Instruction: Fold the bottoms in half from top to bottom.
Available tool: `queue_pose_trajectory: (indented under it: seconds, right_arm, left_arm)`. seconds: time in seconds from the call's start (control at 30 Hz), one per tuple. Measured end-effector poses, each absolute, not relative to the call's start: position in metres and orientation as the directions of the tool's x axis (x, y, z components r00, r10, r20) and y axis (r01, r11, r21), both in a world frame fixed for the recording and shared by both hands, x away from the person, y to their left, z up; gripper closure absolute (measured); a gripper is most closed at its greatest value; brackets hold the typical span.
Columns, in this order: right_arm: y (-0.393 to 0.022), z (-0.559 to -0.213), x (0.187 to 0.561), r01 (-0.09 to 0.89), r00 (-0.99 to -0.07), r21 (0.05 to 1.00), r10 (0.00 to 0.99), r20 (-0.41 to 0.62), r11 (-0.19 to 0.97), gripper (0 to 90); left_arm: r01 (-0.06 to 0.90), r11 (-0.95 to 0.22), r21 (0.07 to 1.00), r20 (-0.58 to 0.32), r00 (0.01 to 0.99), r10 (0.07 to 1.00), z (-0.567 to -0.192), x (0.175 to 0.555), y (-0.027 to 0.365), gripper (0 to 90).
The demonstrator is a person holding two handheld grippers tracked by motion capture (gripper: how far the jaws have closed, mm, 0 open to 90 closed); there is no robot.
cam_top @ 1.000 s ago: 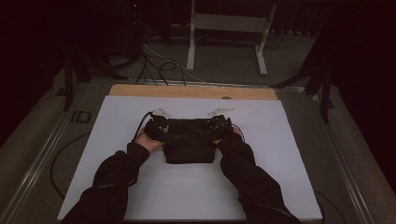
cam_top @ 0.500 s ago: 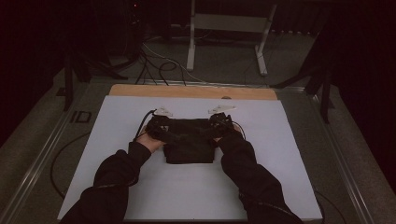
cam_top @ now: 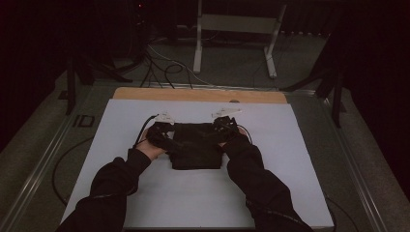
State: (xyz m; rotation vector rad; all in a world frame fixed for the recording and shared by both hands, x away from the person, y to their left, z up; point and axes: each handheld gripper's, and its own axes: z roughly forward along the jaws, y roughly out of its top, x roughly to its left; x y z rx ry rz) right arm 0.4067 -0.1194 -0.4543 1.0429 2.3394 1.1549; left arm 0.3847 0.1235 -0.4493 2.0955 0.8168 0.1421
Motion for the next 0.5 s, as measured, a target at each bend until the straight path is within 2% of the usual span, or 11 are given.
queue_pose_trajectory:
  seconds: [0.33,0.5]
  right_arm:
    - [-0.123,-0.438,0.395,0.426,-0.707,0.806,0.707,0.013,0.411,9.8]
    - [-0.130,-0.436,0.387,0.426,-0.718,0.813,0.695,0.037,0.396,9.8]
  left_arm:
    - [0.469,-0.424,0.775,-0.169,0.799,0.577,-0.440,0.370,0.128,0.0]
    - [0.460,-0.423,0.781,-0.169,0.807,0.566,-0.438,0.361,0.132,0.0]
